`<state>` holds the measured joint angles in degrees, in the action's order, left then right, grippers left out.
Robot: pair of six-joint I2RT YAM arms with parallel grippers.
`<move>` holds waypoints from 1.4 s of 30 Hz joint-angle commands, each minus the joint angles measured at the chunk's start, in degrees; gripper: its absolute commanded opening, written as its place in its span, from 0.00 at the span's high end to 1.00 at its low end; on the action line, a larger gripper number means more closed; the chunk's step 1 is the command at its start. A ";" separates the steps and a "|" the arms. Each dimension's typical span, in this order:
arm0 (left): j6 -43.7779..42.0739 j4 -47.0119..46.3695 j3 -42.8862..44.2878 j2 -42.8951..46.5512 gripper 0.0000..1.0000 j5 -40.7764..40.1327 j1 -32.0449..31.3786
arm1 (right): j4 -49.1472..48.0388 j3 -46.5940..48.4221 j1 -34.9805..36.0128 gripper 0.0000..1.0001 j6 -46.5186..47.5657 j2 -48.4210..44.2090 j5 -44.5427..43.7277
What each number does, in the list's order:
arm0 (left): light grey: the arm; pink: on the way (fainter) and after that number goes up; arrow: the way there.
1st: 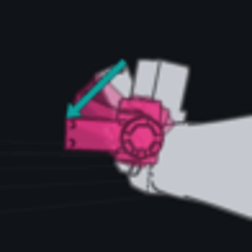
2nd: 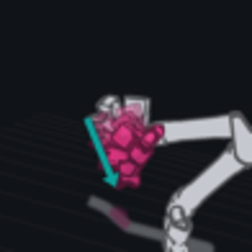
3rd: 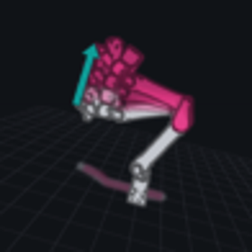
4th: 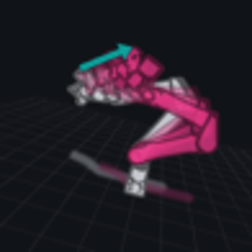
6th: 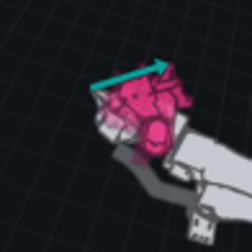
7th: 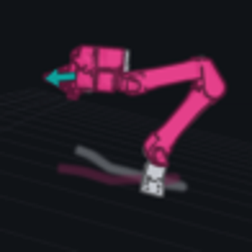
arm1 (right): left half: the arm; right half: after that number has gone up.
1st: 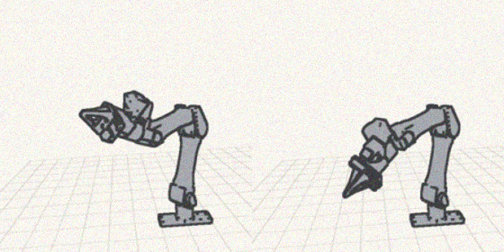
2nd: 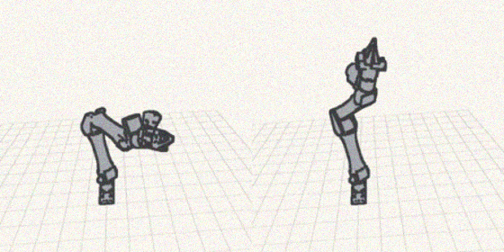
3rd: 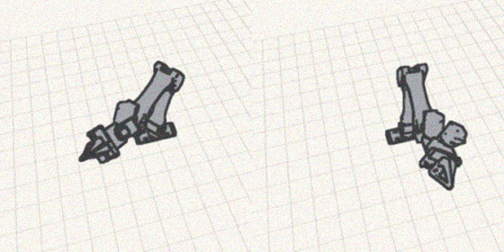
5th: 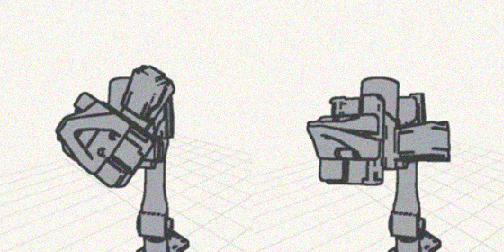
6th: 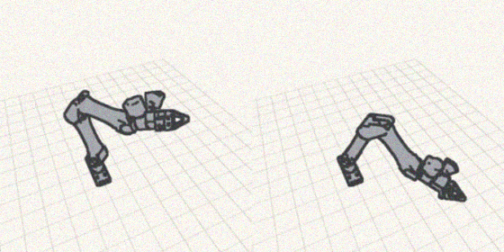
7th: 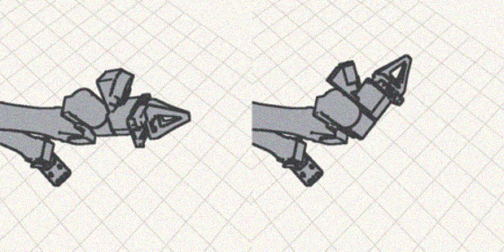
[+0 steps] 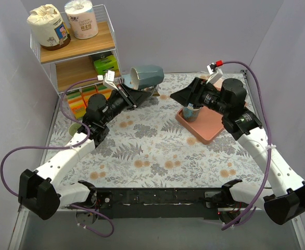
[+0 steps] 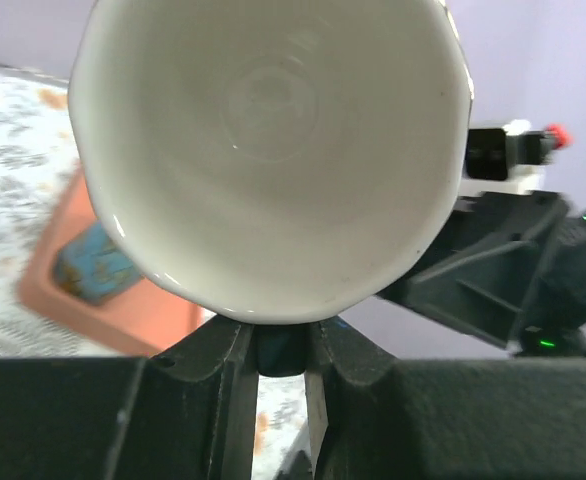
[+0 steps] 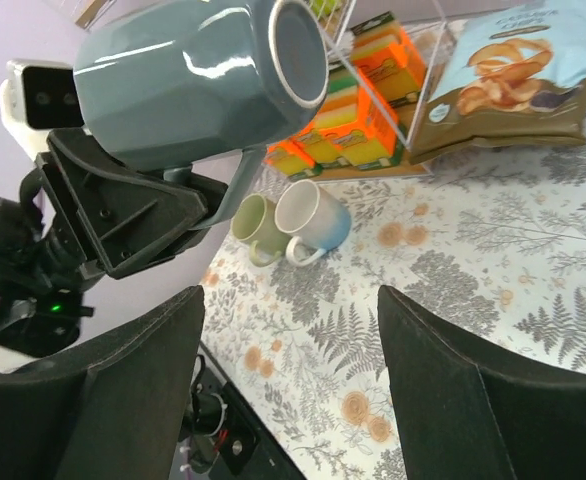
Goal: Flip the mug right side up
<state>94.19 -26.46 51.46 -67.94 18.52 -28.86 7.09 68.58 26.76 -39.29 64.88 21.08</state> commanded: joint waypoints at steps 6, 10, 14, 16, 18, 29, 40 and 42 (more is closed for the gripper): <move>-19.83 33.02 11.20 2.21 1.00 -13.42 0.21 | 2.49 2.18 0.13 0.24 1.23 -1.96 -6.49; -22.99 40.24 13.22 -0.08 1.00 -17.81 0.12 | 2.40 1.91 0.13 0.25 0.70 -1.60 -6.49; -25.98 45.78 13.40 -2.02 1.00 -22.64 0.21 | 2.93 1.56 0.13 0.25 0.70 -1.86 -7.19; -26.51 48.33 12.96 -2.89 1.00 -24.49 0.21 | 3.19 1.30 0.04 0.25 0.44 -2.04 -7.72; -27.74 50.61 12.79 -3.60 1.00 -26.43 0.21 | 3.36 0.95 0.04 0.25 0.27 -2.04 -7.72; -29.86 53.09 9.10 -8.69 1.00 -31.71 0.12 | 3.45 0.68 -0.05 0.26 -0.09 -1.43 -6.14; -29.59 54.76 8.39 -16.34 1.00 -36.89 0.38 | 3.46 -0.55 -0.05 0.26 0.26 -2.39 -5.79; -29.86 53.54 7.43 -16.69 1.00 -37.68 0.39 | 3.45 -0.64 -0.05 0.26 0.35 -2.48 -5.61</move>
<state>65.28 31.31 59.42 -86.11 -14.48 -28.84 10.85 68.31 26.74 -39.18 63.46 14.74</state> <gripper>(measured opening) 0.183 0.741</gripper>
